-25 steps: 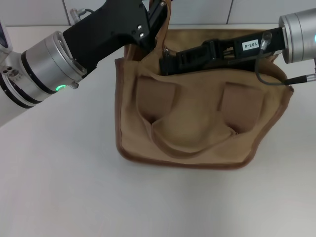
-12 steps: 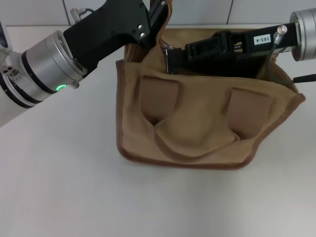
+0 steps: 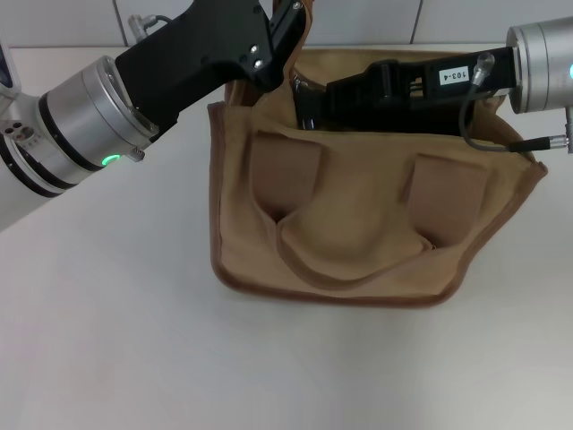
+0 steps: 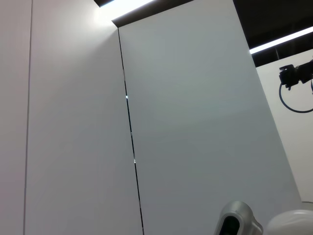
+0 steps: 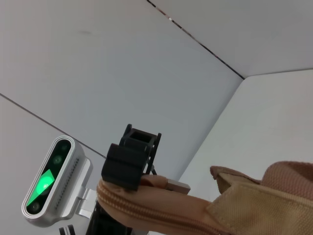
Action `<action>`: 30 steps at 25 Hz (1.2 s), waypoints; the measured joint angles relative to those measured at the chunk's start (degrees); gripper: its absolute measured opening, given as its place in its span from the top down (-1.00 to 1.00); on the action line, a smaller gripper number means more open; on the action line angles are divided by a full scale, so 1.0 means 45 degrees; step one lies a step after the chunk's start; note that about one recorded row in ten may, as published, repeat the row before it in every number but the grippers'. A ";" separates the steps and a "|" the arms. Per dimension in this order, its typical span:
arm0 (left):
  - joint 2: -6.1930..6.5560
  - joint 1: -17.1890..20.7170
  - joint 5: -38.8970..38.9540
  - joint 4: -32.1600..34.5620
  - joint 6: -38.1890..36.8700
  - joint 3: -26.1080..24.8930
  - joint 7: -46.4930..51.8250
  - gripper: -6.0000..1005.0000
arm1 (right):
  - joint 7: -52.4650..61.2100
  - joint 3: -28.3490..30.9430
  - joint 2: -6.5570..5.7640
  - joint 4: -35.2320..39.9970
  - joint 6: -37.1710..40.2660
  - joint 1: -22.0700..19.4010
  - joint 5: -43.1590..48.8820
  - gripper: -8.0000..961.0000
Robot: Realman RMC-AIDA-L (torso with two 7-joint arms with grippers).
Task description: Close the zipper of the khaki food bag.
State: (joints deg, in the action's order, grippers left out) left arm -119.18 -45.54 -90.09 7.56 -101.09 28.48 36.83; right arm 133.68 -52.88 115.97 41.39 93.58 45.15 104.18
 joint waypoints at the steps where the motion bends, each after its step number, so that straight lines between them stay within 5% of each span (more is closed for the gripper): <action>1: -0.0001 0.0005 0.0000 0.0002 -0.0022 0.0000 0.0000 0.73 | -0.0088 -0.0003 0.0006 0.0026 -0.0016 -0.0007 0.0009 0.81; 10: 0.0008 0.0096 0.0003 0.0074 -0.0123 -0.0033 0.0016 0.72 | 0.0448 0.0007 0.0161 0.1577 -0.0047 -0.0707 0.0103 0.97; 20: 0.0074 0.0250 -0.0002 0.0127 -0.0134 -0.0527 0.0020 0.71 | 0.3217 0.0291 0.0319 0.5310 0.0435 -0.2367 0.1976 0.97; 30: 0.0096 0.0310 -0.0002 0.0298 -0.0033 -0.0868 0.0020 0.70 | 0.4351 0.3000 0.0283 0.8080 0.2067 -0.3026 0.4323 0.97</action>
State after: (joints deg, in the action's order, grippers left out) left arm -118.74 -44.15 -90.10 8.90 -101.24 24.58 36.92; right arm 153.26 -39.38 117.24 77.75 102.88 31.53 123.64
